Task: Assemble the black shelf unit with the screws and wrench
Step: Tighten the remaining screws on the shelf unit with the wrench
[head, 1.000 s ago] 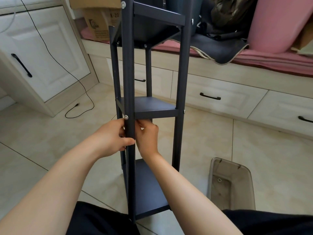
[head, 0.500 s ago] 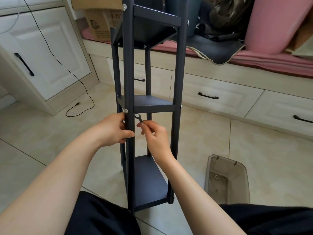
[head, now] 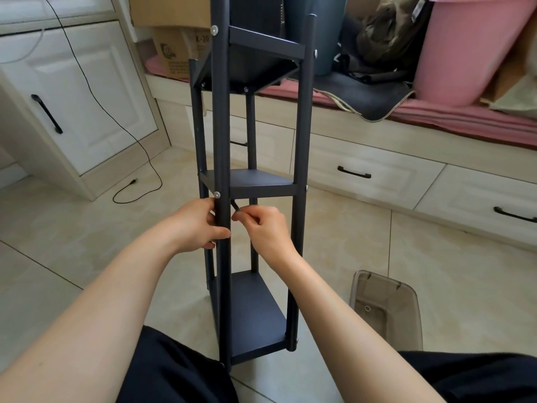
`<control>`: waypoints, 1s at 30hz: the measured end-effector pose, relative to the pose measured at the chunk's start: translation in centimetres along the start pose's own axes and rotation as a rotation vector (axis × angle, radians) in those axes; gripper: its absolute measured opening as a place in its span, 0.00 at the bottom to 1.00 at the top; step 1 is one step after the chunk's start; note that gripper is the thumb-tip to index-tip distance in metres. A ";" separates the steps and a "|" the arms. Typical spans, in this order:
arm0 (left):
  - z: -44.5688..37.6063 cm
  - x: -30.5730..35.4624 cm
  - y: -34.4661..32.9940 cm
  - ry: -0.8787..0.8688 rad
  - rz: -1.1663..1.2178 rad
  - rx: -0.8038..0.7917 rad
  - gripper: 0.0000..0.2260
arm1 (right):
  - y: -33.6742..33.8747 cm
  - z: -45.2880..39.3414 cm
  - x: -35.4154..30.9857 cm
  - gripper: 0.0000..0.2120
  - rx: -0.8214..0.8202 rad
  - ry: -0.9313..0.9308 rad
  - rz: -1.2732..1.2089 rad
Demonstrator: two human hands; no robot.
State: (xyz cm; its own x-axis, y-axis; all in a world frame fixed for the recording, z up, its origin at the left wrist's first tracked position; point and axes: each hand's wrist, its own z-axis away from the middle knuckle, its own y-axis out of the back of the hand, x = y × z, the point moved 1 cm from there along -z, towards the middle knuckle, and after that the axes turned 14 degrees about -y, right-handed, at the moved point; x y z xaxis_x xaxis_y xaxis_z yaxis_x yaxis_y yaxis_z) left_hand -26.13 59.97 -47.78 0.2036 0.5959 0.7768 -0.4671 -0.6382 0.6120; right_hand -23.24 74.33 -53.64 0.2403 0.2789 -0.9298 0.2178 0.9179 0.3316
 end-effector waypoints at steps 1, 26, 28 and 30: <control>0.0 -0.1 0.0 0.000 0.005 0.001 0.15 | 0.0 0.0 0.0 0.10 0.005 0.003 -0.003; -0.1 -0.6 0.3 -0.010 0.034 0.002 0.15 | -2.4 -1.4 0.5 0.10 0.057 0.089 -0.135; -0.1 -0.6 0.2 -0.009 0.033 -0.002 0.15 | -2.7 -1.8 0.7 0.09 0.047 0.077 -0.163; -0.2 -0.7 0.1 -0.003 0.030 -0.007 0.15 | -3.1 -2.2 0.9 0.10 0.024 0.065 -0.174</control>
State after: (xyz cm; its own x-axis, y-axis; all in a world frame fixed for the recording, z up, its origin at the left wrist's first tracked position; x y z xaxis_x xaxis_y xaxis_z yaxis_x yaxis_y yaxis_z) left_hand -26.48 59.56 -48.25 0.1923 0.5750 0.7952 -0.4790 -0.6523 0.5875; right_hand -25.76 72.38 -55.88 0.1352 0.1345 -0.9816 0.2735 0.9472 0.1675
